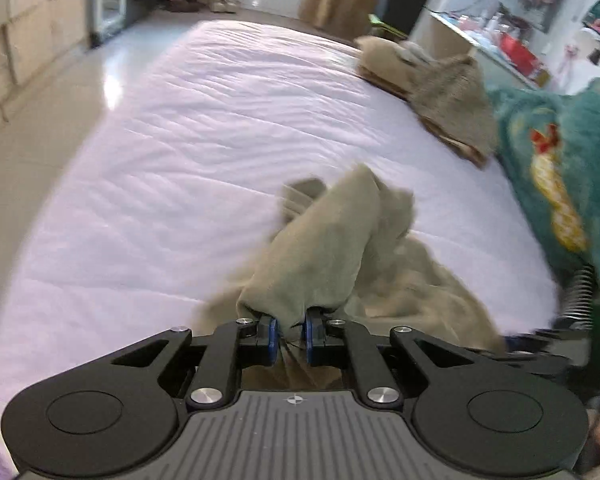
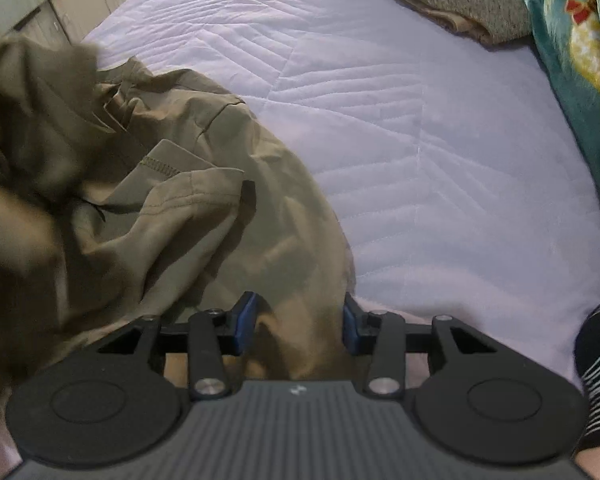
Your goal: Fold clothes
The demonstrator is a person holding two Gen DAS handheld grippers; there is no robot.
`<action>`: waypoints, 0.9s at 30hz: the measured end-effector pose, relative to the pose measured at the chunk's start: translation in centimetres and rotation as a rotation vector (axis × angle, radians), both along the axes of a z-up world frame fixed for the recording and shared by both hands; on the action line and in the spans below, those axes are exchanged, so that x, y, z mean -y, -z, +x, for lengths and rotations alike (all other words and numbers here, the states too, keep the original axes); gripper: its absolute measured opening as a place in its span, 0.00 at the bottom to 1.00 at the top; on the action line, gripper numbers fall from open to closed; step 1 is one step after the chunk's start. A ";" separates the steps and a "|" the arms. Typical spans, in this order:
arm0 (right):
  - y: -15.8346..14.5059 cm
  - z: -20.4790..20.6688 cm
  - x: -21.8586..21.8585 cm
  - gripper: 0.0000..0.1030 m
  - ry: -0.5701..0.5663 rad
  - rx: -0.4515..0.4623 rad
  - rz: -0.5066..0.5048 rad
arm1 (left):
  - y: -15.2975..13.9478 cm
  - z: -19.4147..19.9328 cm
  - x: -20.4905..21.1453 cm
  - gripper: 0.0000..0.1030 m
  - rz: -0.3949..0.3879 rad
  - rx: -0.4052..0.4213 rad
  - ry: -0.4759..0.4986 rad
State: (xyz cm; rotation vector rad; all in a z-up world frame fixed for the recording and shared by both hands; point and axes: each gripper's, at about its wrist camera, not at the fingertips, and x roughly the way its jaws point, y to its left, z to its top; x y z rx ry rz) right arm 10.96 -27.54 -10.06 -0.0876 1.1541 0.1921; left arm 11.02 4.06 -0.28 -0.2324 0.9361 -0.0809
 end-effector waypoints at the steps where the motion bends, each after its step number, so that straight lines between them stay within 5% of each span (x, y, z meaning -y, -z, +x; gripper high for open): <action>1: 0.0 0.0 -0.1 0.44 -0.004 -0.001 -0.011 | -0.1 0.1 -1.5 0.13 0.005 -0.003 -0.026; 6: -0.3 0.1 -0.4 0.49 0.020 -0.001 -0.045 | 0.5 0.9 -8.0 0.14 0.098 -0.043 -0.114; 9: -1.1 -0.1 -0.9 0.60 0.022 0.013 -0.050 | 1.4 1.7 -11.2 0.18 0.115 -0.096 -0.135; 13: -2.3 -0.2 -1.4 0.74 0.022 0.033 0.022 | 0.6 2.3 -13.3 0.23 0.191 -0.103 -0.128; 18: -3.3 1.3 -2.6 0.78 0.015 0.081 0.068 | -1.8 3.2 -15.5 0.24 0.260 -0.065 -0.138; 22: -3.2 3.8 -3.9 0.83 0.008 0.100 0.062 | -4.3 5.3 -14.8 0.41 0.101 -0.009 -0.051; 27: -1.9 7.0 -5.1 0.84 0.008 0.072 0.116 | -0.9 10.1 -9.3 0.45 0.254 -0.055 0.038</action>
